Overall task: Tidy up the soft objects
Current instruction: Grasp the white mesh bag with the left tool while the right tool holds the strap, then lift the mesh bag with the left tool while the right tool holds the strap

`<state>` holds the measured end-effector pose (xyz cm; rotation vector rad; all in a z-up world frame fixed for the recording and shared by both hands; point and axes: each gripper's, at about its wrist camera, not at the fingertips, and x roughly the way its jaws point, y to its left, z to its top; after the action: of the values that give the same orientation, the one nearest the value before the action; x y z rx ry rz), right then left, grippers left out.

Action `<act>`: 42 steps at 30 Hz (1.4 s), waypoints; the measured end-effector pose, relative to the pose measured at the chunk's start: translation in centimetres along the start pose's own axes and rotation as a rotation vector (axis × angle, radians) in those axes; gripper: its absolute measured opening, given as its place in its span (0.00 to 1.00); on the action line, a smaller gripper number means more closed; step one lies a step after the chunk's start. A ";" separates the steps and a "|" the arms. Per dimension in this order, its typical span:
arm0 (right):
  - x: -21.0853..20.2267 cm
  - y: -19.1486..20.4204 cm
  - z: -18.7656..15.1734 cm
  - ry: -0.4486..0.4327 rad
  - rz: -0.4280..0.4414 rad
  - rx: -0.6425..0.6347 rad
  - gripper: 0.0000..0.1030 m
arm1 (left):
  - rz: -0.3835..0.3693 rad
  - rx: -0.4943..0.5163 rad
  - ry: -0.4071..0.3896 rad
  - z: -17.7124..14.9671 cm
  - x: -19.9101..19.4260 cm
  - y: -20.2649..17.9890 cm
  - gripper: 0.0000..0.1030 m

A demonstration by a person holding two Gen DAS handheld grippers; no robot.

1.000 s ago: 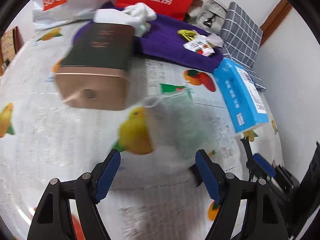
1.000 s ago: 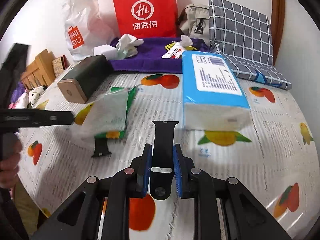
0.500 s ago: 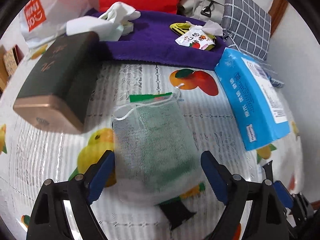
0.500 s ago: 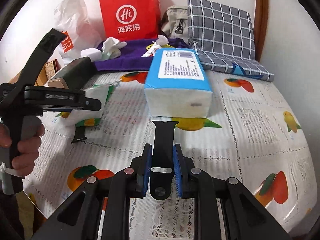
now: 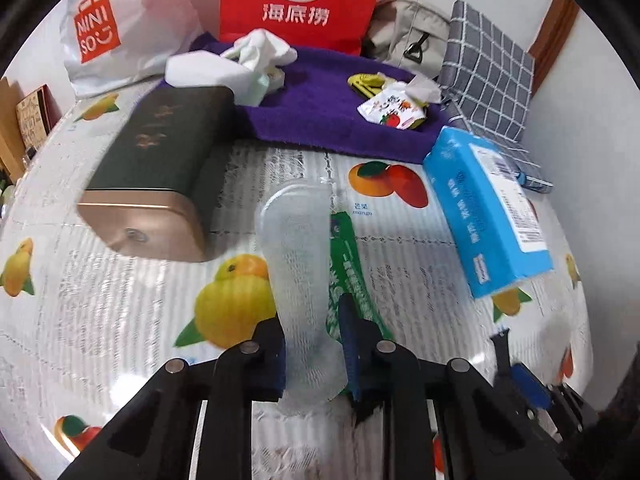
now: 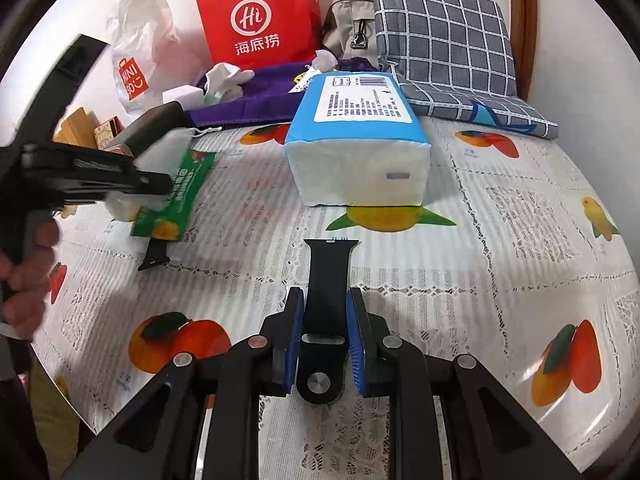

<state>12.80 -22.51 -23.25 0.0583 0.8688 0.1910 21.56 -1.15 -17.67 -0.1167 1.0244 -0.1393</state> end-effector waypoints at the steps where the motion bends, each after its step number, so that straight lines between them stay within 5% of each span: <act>1: -0.1 0.0 0.0 -0.001 -0.001 0.000 0.21 | 0.013 0.008 -0.005 -0.2 -0.5 0.1 0.17; 11: -0.9 -0.3 -0.4 -0.010 0.017 0.033 0.21 | 0.073 -0.040 0.038 -3.8 -2.0 4.4 0.15; 20: -3.5 0.0 -0.2 -0.046 0.039 0.042 0.21 | 0.021 -0.091 0.004 -5.3 -4.3 6.8 0.15; 42: -8.8 2.8 5.2 -0.118 0.050 0.000 0.21 | -0.088 -0.073 -0.113 -1.8 -10.2 7.3 0.15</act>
<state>10.82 -21.33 -12.93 0.0899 0.7501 0.2321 15.22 7.73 -11.20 -0.2338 0.9118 -0.1739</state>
